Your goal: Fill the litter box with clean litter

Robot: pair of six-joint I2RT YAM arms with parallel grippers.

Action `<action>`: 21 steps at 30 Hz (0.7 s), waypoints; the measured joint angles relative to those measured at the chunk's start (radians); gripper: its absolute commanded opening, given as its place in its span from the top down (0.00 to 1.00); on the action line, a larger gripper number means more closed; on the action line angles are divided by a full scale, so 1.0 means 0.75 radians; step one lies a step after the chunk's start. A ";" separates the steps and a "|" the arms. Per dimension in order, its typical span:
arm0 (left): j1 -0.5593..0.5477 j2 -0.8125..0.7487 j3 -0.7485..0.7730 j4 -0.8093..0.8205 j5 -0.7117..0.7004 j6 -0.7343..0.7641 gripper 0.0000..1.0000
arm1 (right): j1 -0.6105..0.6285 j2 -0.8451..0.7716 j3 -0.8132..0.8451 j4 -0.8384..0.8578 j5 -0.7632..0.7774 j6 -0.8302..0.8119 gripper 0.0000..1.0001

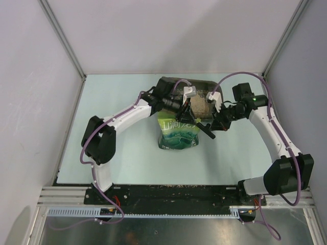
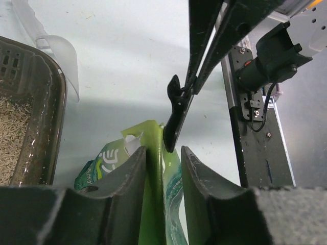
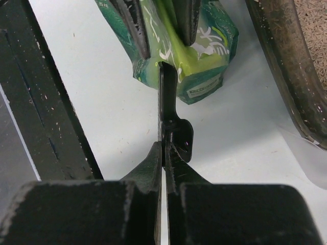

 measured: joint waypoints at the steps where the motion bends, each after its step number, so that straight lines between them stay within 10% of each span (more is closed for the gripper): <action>1: -0.001 0.000 -0.001 -0.001 0.005 -0.001 0.58 | 0.000 0.006 0.000 0.010 -0.001 0.007 1.00; 10: -0.002 0.000 -0.001 -0.007 0.039 0.001 0.53 | 0.006 0.012 0.010 0.073 -0.026 0.064 1.00; 21: 0.003 0.006 0.000 -0.011 0.042 0.021 1.00 | 0.017 0.035 0.012 0.099 -0.056 0.095 1.00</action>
